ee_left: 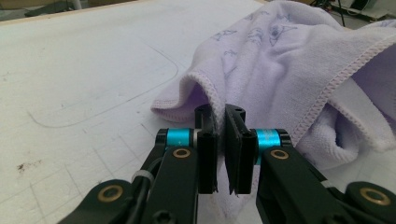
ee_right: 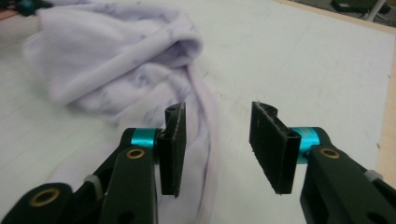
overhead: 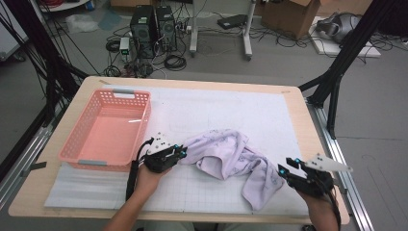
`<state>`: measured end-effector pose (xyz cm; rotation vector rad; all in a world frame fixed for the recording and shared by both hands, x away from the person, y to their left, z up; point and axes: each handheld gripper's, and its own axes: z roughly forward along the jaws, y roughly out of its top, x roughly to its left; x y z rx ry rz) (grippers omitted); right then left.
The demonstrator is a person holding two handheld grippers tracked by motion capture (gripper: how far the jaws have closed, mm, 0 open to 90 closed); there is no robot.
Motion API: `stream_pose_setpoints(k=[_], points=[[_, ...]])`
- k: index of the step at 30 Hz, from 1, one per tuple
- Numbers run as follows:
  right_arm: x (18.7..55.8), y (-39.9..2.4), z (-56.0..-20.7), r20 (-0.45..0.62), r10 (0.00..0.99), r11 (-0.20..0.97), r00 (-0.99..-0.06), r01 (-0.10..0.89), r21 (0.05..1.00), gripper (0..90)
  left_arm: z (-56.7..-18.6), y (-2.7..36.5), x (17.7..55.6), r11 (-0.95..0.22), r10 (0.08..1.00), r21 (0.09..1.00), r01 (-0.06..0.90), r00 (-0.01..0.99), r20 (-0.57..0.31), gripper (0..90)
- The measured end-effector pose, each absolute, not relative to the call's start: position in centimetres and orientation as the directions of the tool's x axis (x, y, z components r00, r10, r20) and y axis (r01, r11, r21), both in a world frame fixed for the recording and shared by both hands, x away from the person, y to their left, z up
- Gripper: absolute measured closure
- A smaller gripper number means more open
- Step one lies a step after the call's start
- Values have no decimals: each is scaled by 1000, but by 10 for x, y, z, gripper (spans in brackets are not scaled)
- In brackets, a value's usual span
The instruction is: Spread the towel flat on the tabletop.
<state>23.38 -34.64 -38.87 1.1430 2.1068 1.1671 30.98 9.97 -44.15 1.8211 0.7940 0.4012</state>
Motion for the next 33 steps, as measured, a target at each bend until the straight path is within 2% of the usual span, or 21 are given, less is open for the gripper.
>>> stream_pose_setpoints(k=[2, 3, 6, 11, 16, 18, 19, 20, 21, 22, 24, 28, 29, 32, 33], points=[[245, -344, -390, -4, 841, 288, -541, 443, 849, 549, -441, 100, 310, -217, 685, 919, 330, 722, -98, 835], [265, -337, -392, -1, 843, 293, -537, 457, 840, 553, -441, 100, 310, -215, 684, 919, 330, 723, -100, 835], [294, -328, -396, 7, 840, 301, -543, 476, 826, 560, -442, 100, 310, -216, 680, 920, 328, 726, -100, 835], [330, -311, -408, 10, 823, 349, -567, 520, 780, 566, -442, 100, 309, -213, 673, 920, 328, 732, -105, 839], [352, -299, -430, 175, 767, 324, -618, 607, 726, 513, -442, 100, 310, -211, 673, 921, 326, 732, -105, 839], [355, -293, -439, 218, 741, 341, -635, 636, 692, 523, -442, 100, 310, -211, 673, 922, 326, 732, -105, 840], [355, -291, -442, 231, 734, 349, -639, 647, 679, 534, -442, 100, 310, -210, 673, 922, 326, 732, -106, 840], [354, -290, -442, 221, 737, 349, -639, 639, 685, 627, -442, 100, 310, -210, 673, 922, 325, 732, -105, 840], [353, -290, -442, 259, 710, 347, -655, 646, 680, 749, -442, 101, 310, -208, 674, 922, 326, 731, -106, 840], [352, -289, -442, 255, 696, 363, -671, 635, 682, 823, -442, 101, 310, -207, 674, 923, 325, 731, -106, 840], [347, -286, -437, 194, 691, 397, -696, 590, 703, 849, -441, 101, 310, -204, 675, 924, 323, 730, -106, 839], [340, -291, -425, 189, 694, 345, -695, 551, 760, 855, -440, 102, 310, -201, 680, 926, 319, 726, -102, 840], [334, -297, -416, 181, 699, 305, -692, 517, 800, 857, -440, 103, 310, -194, 683, 929, 316, 723, -103, 840], [326, -304, -406, 179, 703, 264, -689, 486, 833, 857, -440, 105, 311, -191, 686, 929, 317, 720, -104, 839], [317, -308, -395, 171, 695, 239, -698, 448, 861, 857, -440, 105, 311, -188, 690, 930, 318, 716, -106, 839]])
